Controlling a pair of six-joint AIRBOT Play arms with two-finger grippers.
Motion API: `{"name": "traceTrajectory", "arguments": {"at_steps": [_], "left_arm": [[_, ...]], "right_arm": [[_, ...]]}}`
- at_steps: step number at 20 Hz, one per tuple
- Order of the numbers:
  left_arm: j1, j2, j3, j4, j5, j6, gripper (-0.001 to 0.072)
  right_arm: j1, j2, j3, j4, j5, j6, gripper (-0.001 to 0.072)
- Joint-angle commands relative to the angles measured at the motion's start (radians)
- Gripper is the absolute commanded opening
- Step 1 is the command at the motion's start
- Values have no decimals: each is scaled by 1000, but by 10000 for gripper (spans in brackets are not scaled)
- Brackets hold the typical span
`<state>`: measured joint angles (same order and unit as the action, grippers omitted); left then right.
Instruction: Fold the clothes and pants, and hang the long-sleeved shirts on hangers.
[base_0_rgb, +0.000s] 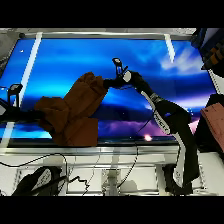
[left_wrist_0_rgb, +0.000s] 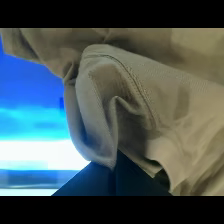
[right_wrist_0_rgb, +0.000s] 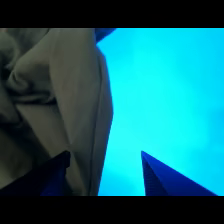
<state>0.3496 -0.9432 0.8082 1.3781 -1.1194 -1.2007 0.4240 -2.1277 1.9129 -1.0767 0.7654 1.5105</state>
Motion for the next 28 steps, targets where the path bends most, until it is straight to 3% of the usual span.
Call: {"name": "traceTrajectory", "arguments": {"at_steps": [1, 4, 6, 8, 12, 17, 22, 25, 28], "left_arm": [[1, -4, 0, -53, 16, 0, 15], [1, -5, -2, -63, 30, 0, 15], [1, -5, -6, -72, 32, 0, 15], [1, -5, -10, -79, 32, 0, 15], [1, -1, -9, -79, 70, 0, 15], [2, 43, 102, -85, 170, -38, 14], [1, 148, 232, -291, 522, -56, 15], [1, 218, 237, -435, 767, -56, 14], [1, 283, 237, -618, 858, -56, 14]], "right_arm": [[3, -23, 12, 8, -42, 51, 465], [14, -34, 12, 15, -43, 50, 302], [19, -34, 18, 34, -44, 50, 93], [19, -32, 43, 31, -41, 46, 11], [-16, 33, 134, -77, -10, 43, 11], [-154, 272, 134, -264, 64, 43, 11], [-296, 534, 134, -266, 155, 38, 10], [-333, 706, 134, -267, 167, -31, 11], [-330, 871, 134, -278, 186, -64, 11]]}}
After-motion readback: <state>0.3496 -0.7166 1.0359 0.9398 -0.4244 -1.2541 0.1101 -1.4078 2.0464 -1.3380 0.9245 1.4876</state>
